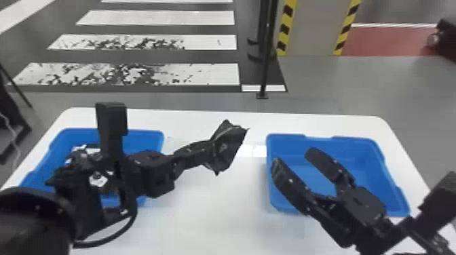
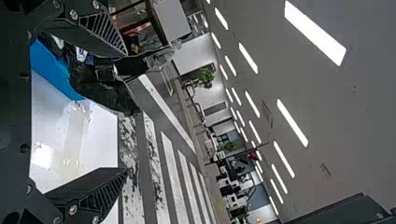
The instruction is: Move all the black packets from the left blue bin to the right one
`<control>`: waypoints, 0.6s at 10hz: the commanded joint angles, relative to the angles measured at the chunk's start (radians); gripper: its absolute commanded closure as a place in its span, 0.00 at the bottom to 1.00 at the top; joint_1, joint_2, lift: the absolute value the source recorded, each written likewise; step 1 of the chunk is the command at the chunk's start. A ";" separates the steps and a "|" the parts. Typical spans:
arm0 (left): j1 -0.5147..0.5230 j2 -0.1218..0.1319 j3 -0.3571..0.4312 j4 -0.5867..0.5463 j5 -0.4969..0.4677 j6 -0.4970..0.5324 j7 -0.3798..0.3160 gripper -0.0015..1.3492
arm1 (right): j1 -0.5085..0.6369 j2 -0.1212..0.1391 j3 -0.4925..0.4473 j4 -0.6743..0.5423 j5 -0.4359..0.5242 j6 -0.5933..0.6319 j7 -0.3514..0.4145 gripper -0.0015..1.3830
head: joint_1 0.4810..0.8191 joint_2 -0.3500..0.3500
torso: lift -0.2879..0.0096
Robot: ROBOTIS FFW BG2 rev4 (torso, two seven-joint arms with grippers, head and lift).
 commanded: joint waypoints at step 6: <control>-0.029 -0.001 -0.103 0.000 0.058 -0.005 -0.013 0.89 | -0.186 -0.018 0.068 0.148 0.017 0.001 -0.008 0.12 | 0.63 0.44 | 0.46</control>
